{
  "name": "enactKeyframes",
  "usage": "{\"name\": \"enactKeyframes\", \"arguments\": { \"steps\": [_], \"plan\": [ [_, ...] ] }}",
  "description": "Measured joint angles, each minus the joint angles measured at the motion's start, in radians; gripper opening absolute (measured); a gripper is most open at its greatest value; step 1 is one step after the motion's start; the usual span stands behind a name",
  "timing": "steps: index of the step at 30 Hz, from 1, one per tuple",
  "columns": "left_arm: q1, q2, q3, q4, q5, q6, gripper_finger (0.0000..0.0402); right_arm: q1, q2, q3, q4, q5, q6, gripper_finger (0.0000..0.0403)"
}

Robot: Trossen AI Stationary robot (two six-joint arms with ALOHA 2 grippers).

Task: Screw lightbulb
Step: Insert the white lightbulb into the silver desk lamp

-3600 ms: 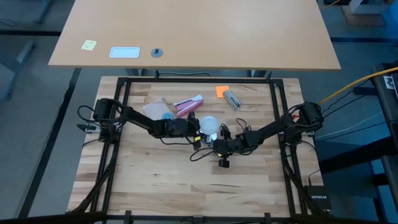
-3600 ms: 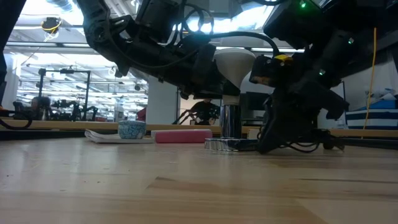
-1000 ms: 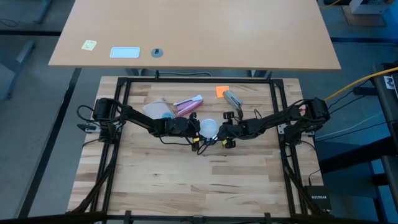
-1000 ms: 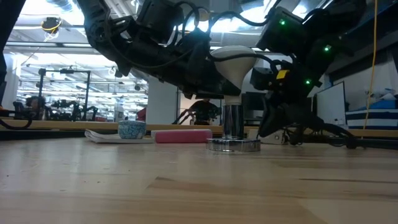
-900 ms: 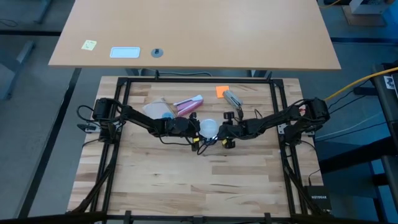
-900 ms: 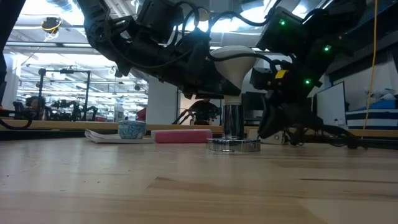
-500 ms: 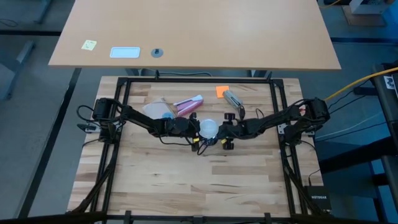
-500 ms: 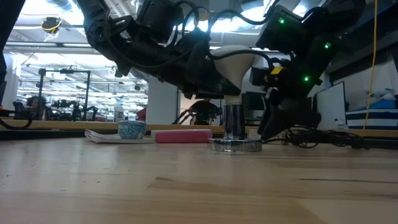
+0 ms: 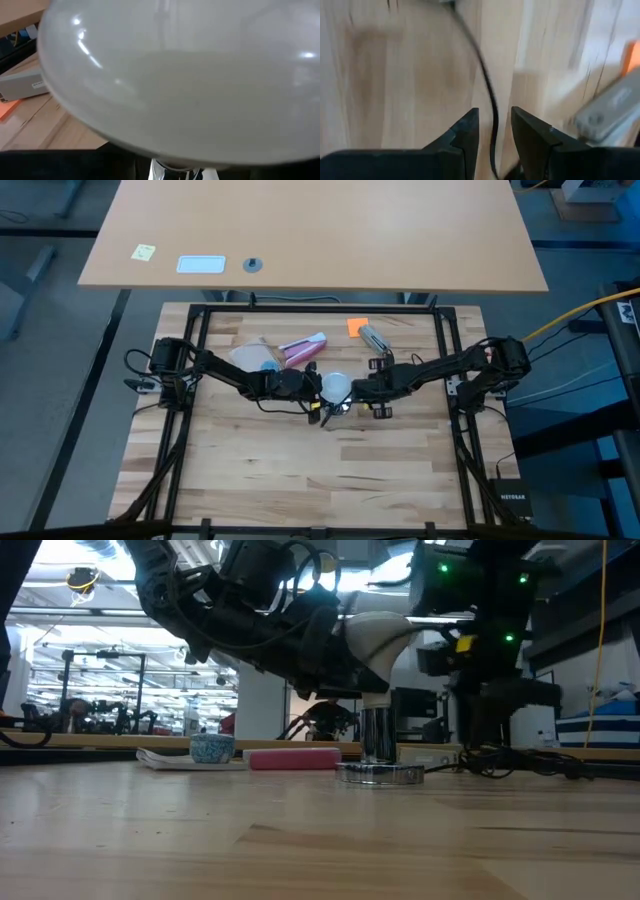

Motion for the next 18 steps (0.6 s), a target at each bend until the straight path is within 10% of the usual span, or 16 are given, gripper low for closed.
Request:
{"name": "enactKeyframes", "arguments": {
  "steps": [11,18],
  "plan": [
    [0.016,0.0,-0.001,0.0,0.003,-0.02,0.015,0.119,-0.287,0.001,-0.336,-0.004,0.198,0.0117],
    [0.017,0.0,-0.001,0.001,0.002,-0.021,0.015,0.298,-0.668,-0.009,-0.386,0.244,0.392,0.0117]
  ]
}}
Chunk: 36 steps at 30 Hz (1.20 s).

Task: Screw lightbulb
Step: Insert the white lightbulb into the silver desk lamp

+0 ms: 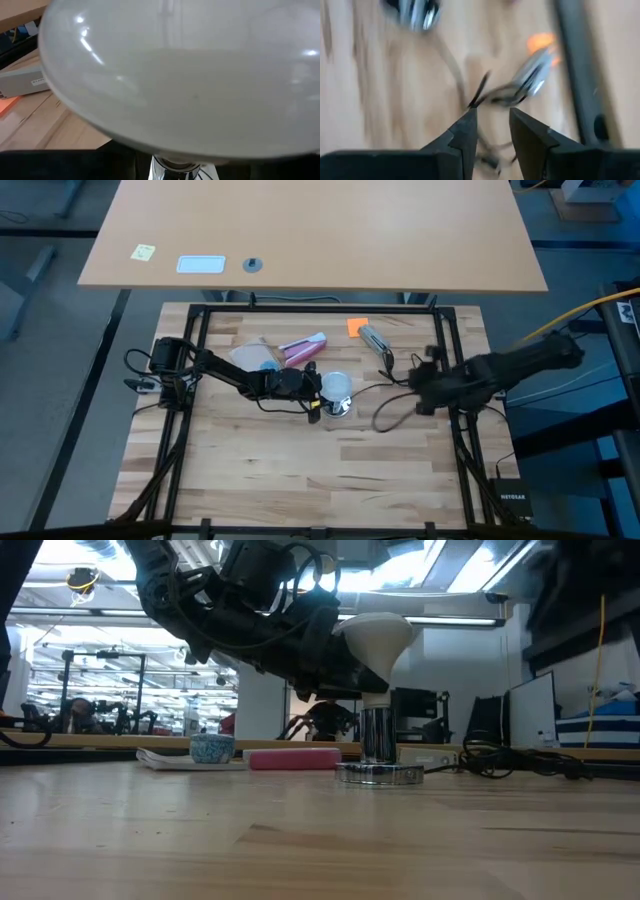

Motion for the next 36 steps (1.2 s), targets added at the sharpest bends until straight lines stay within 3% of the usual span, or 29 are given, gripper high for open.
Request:
{"name": "enactKeyframes", "arguments": {
  "steps": [5,8,14,19,28,36],
  "plan": [
    [0.0,0.0,0.0,0.0,-0.002,-0.001,0.015,0.09,-0.175,-0.133,0.229,0.298,0.162,0.0117],
    [0.0,0.0,0.0,0.0,-0.003,-0.001,0.015,0.102,-0.209,-0.261,0.405,0.349,0.238,0.0117],
    [0.0,0.0,0.0,0.0,-0.004,-0.001,0.015,0.101,-0.126,-0.557,0.967,0.174,0.347,0.0117],
    [0.0,0.0,0.0,0.0,-0.006,-0.001,0.015,0.101,0.071,-0.681,1.473,0.073,0.351,0.0117],
    [0.001,-0.001,0.0,-0.001,-0.006,-0.001,0.015,0.1,0.481,-0.609,1.748,0.044,0.354,0.0117],
    [0.001,-0.001,0.0,0.0,-0.006,-0.001,0.015,0.101,0.611,-0.53,1.743,0.039,0.343,0.0102]
  ]
}}
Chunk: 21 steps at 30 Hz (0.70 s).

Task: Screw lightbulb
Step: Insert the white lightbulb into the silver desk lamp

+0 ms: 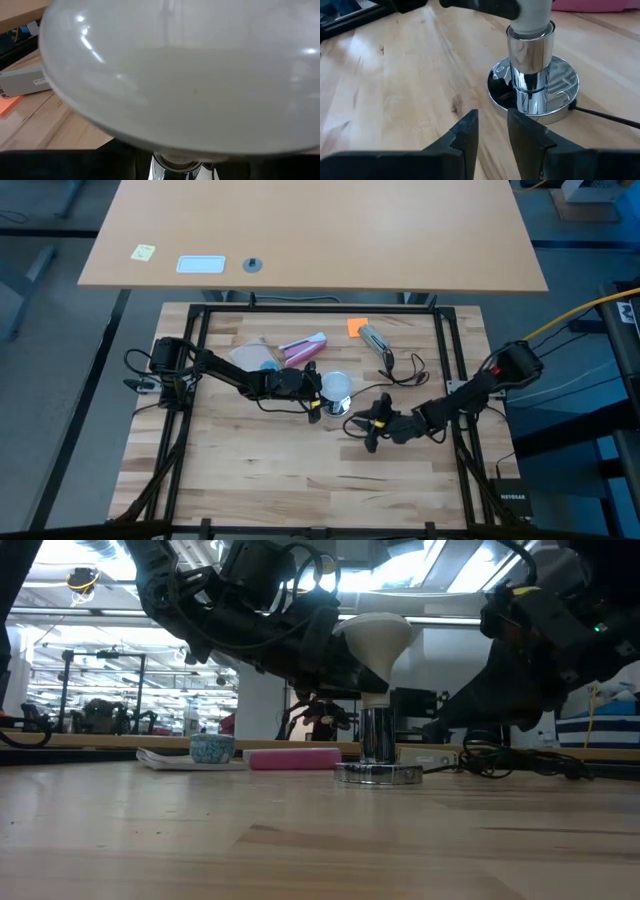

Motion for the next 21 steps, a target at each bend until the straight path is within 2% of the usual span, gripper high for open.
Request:
{"name": "enactKeyframes", "arguments": {
  "steps": [8,12,16,21],
  "plan": [
    [0.0,0.0,0.0,0.0,0.0,0.0,0.015,0.0,0.023,0.036,-0.042,0.015,0.001,0.0011],
    [0.0,0.0,0.0,0.0,0.0,0.0,0.015,-0.005,0.023,0.054,-0.106,0.039,0.036,0.0017],
    [0.0,0.0,0.0,0.001,0.0,0.0,0.015,-0.039,0.023,0.076,-0.16,0.008,0.061,0.0031],
    [0.0,0.0,0.0,0.001,0.0,0.0,0.015,-0.084,0.023,0.093,-0.208,-0.015,0.06,0.0015]
  ]
}}
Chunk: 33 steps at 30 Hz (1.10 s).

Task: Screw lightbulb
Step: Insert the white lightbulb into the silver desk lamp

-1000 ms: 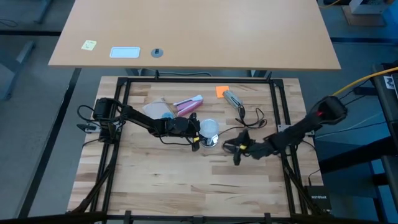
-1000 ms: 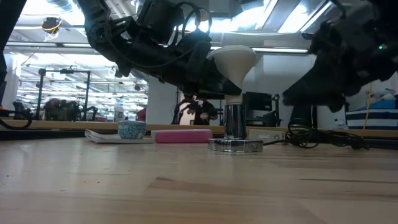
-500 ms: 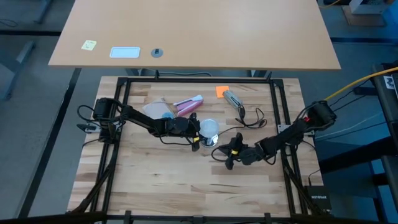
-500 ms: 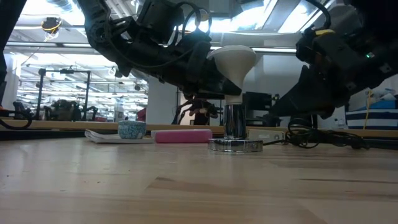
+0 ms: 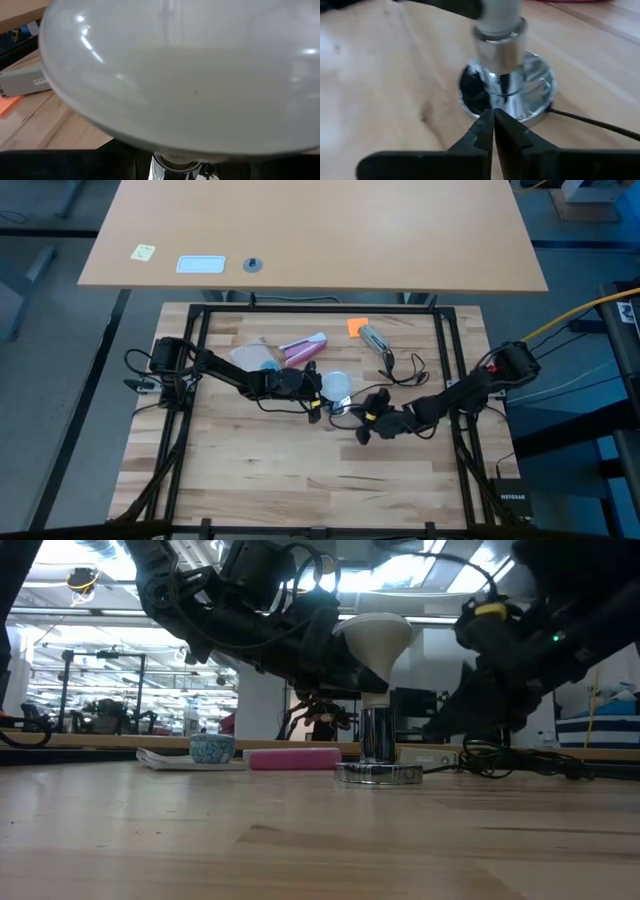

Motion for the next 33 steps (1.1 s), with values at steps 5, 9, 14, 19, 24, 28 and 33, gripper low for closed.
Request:
{"name": "enactKeyframes", "arguments": {
  "steps": [5,9,14,19,24,28,33],
  "plan": [
    [0.0,0.0,0.0,0.0,0.0,0.0,0.015,-0.01,0.0,0.0,-0.033,-0.005,0.0,0.0008],
    [0.0,0.0,0.0,0.0,0.0,0.0,0.015,-0.008,0.0,0.0,-0.031,-0.006,0.001,0.0014],
    [0.0,0.0,0.0,0.0,0.0,0.0,0.015,-0.007,0.0,0.0,-0.03,-0.026,0.002,0.0005],
    [0.0,0.0,0.0,0.001,0.0,0.0,0.015,-0.007,0.0,-0.007,-0.031,-0.149,-0.013,0.001],
    [0.0,0.0,0.0,0.0,0.0,0.0,0.015,-0.008,0.0,-0.047,-0.01,-0.228,-0.023,0.0005],
    [0.0,0.0,0.0,0.0,0.0,-0.003,0.015,-0.008,-0.001,-0.1,0.066,-0.234,-0.022,0.0006],
    [0.0,0.0,0.0,0.0,0.0,-0.004,0.015,-0.008,-0.016,-0.176,0.224,-0.234,-0.025,0.0004]
  ]
}}
